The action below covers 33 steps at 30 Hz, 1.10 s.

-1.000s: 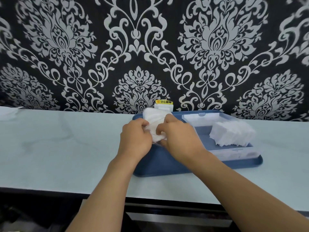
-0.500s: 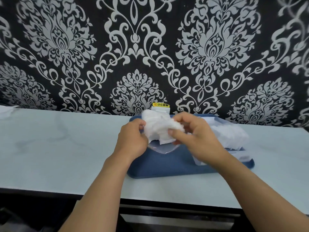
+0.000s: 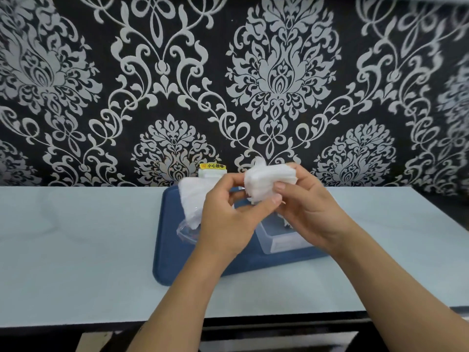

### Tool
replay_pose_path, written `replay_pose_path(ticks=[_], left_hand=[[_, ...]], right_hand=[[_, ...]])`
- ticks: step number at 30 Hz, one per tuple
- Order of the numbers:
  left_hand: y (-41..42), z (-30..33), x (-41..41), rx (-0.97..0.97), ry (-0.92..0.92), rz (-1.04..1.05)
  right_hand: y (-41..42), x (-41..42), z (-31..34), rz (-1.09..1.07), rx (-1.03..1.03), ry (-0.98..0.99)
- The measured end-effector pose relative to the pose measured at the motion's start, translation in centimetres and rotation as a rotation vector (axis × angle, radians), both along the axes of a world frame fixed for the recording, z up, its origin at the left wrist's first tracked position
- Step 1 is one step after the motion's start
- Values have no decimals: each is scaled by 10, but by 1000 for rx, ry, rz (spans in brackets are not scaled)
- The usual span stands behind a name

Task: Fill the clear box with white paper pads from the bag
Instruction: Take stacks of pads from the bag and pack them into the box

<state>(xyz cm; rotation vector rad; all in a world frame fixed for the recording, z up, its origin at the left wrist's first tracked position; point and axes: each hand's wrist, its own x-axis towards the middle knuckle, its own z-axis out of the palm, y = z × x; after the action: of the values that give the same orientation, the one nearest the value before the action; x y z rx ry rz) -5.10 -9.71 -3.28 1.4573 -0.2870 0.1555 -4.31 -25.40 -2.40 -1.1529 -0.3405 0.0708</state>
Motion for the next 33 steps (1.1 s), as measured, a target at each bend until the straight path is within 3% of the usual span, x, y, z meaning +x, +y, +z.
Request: replay_pose_path(ticks=[11, 19, 27, 30, 33], left_hand=[[-18, -7, 10, 135, -109, -263], [-18, -11, 11, 147, -76, -49], [-16, -15, 13, 272, -137, -60], [-14, -12, 12, 212, -18, -186], [-12, -1, 7, -114, 292, -431]], right_hand=[[-33, -8, -2, -13, -70, -115], [-31, -10, -2, -30, -202, -139], [-29, -7, -4, -91, -211, -106], [-28, -6, -5, -128, -251, -87], [-23, -8, -3, -129, -261, -65]])
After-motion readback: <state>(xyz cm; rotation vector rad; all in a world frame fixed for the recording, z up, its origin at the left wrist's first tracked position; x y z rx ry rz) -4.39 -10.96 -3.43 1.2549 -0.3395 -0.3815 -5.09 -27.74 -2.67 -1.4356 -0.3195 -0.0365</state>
